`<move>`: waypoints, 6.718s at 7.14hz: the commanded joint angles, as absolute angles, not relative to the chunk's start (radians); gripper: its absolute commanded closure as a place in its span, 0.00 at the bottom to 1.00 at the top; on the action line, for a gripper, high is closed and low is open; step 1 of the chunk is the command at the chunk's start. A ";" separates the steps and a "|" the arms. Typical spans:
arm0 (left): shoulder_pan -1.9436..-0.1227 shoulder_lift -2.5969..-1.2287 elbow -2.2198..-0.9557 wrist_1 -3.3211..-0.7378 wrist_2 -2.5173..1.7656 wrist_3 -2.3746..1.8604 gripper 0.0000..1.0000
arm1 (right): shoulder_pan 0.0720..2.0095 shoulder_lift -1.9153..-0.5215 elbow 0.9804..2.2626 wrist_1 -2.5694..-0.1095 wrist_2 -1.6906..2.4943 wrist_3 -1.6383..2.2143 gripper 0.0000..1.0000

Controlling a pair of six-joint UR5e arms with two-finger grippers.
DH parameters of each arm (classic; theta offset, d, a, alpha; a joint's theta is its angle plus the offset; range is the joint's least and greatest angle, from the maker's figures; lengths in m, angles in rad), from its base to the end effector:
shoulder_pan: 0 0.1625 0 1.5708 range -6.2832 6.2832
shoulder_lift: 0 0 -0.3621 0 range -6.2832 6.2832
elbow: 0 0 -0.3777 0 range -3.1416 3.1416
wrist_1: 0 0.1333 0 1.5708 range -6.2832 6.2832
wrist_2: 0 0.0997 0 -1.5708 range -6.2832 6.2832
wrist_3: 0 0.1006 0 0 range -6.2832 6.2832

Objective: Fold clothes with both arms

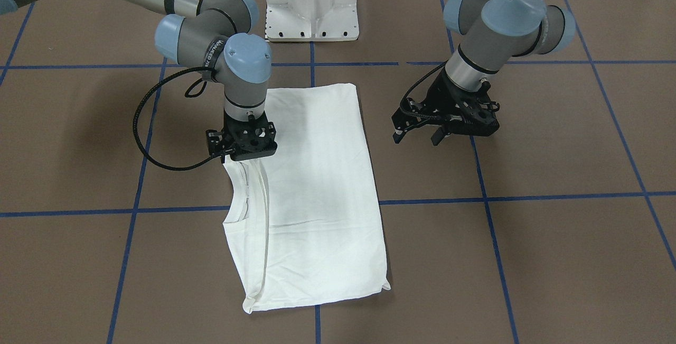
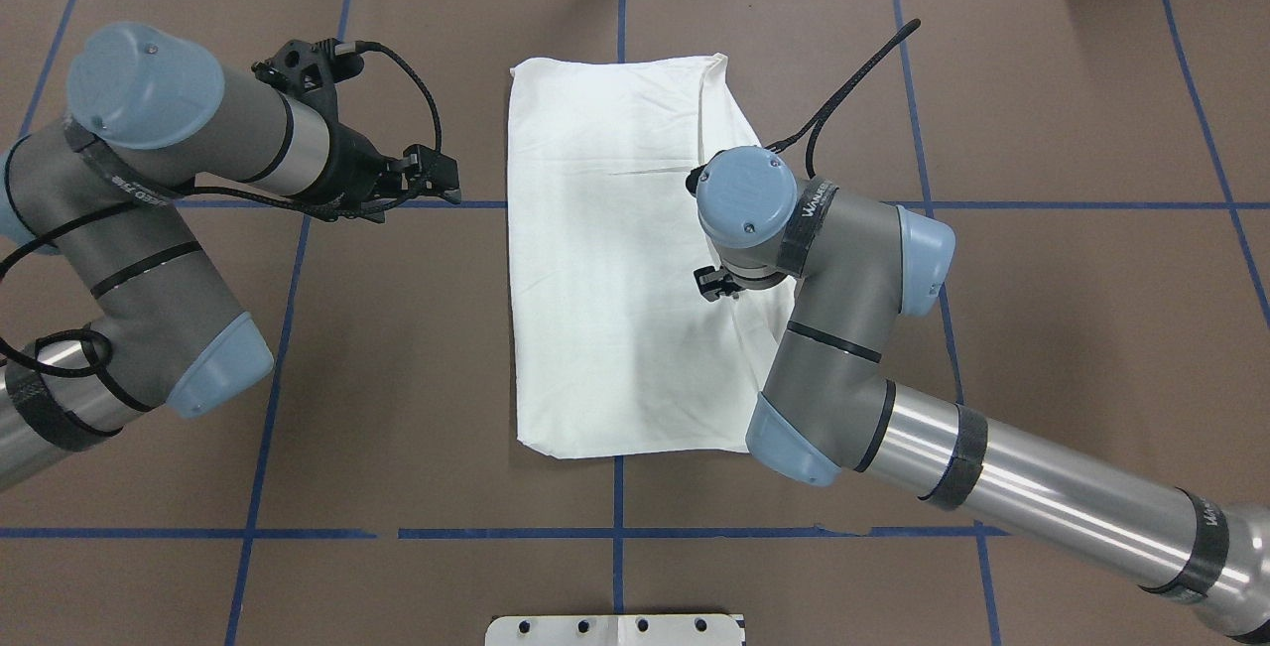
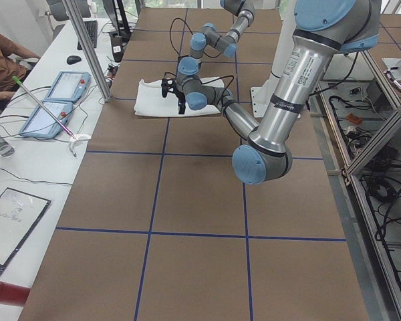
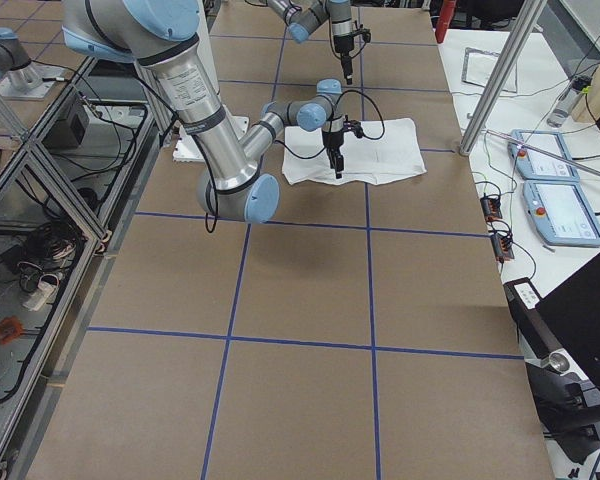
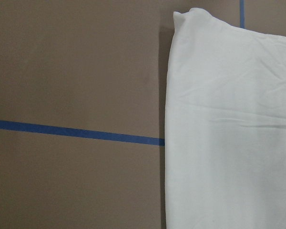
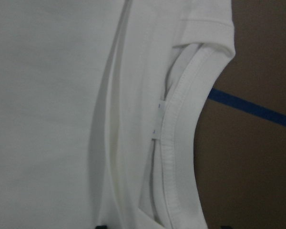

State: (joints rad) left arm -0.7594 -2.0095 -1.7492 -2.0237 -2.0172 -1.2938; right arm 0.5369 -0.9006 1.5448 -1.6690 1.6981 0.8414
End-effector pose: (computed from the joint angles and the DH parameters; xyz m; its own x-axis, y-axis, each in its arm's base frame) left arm 0.3655 -0.4709 0.2279 0.4297 -0.0677 -0.9004 0.2379 0.9704 0.0405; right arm -0.5089 -0.4432 0.2530 0.8479 -0.2646 0.4595 0.1534 0.9519 0.2652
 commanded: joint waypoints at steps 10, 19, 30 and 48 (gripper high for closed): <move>-0.759 -2.011 -1.744 -2.025 -2.017 -1.293 0.00 | 0.552 -0.905 1.489 -1.543 1.697 0.839 0.09; -0.759 -2.025 -1.730 -2.025 -2.017 -1.304 0.00 | 0.635 -1.068 1.733 -1.652 1.725 0.706 0.04; -0.324 -2.016 -1.885 -1.856 -1.866 -1.871 0.01 | 0.601 -1.117 1.997 -1.616 1.965 1.091 0.00; -0.334 -2.066 -1.789 -1.865 -1.766 -1.875 1.00 | 0.600 -1.120 1.997 -1.603 1.948 1.113 0.00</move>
State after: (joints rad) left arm -0.3322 -2.0658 -1.7784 -1.8665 -1.7660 -1.8730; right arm 0.6011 -1.1183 1.9972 -1.6030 1.9516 1.0976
